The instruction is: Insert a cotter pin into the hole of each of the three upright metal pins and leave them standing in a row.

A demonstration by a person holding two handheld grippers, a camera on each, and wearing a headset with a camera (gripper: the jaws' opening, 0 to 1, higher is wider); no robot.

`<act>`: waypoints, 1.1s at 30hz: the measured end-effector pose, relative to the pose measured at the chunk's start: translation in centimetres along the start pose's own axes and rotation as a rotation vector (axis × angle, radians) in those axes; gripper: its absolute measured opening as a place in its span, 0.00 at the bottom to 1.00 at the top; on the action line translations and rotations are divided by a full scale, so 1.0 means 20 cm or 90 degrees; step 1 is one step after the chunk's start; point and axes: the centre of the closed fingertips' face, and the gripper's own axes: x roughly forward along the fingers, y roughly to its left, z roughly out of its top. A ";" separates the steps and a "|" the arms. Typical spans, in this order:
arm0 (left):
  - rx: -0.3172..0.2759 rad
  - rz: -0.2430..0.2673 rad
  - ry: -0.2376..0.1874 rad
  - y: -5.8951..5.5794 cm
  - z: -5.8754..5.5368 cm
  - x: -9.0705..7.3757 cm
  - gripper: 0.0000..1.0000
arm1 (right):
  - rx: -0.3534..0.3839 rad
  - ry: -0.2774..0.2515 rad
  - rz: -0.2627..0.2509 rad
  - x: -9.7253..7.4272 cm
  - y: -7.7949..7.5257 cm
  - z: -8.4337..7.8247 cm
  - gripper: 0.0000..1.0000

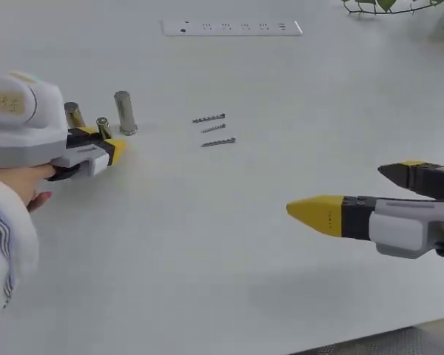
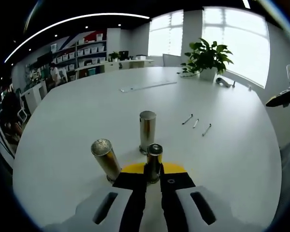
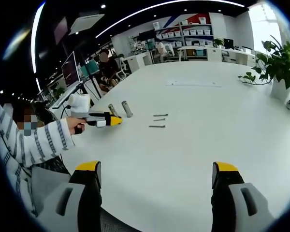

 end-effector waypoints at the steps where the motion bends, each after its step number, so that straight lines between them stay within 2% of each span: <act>1: -0.002 0.004 0.001 0.01 0.00 0.00 0.06 | 0.000 0.000 -0.001 0.00 0.00 0.00 0.94; 6: 0.000 0.012 -0.004 0.01 0.00 -0.01 0.05 | 0.001 0.001 -0.003 -0.01 0.00 -0.01 0.94; 7: 0.013 0.020 -0.001 0.01 -0.01 -0.02 0.05 | 0.001 -0.001 -0.003 -0.01 0.00 -0.01 0.94; 10: 0.020 0.030 0.004 0.01 -0.02 -0.04 0.05 | 0.001 -0.003 -0.004 -0.01 0.00 -0.01 0.94; 19: -0.005 0.048 -0.019 -0.02 0.02 -0.16 0.05 | -0.007 -0.010 0.005 -0.02 0.03 0.00 0.93; 21: -0.013 0.062 -0.024 -0.02 0.03 -0.19 0.05 | -0.007 -0.016 0.007 -0.02 0.04 0.01 0.93; 28: -0.024 0.077 -0.035 -0.07 0.05 -0.30 0.05 | -0.015 -0.022 0.023 -0.01 0.06 0.02 0.93; 29: -0.030 0.079 -0.035 -0.07 0.05 -0.31 0.05 | -0.016 -0.022 0.026 -0.01 0.06 0.02 0.93; 30: -0.056 0.086 -0.033 -0.08 0.04 -0.32 0.05 | -0.019 -0.023 0.030 -0.01 0.07 0.02 0.93; 31: -0.063 0.087 -0.030 -0.09 0.03 -0.33 0.05 | -0.021 -0.024 0.033 -0.01 0.07 0.03 0.93; 33: -0.044 0.093 -0.035 -0.11 0.04 -0.34 0.05 | -0.027 -0.026 0.039 -0.01 0.08 0.04 0.93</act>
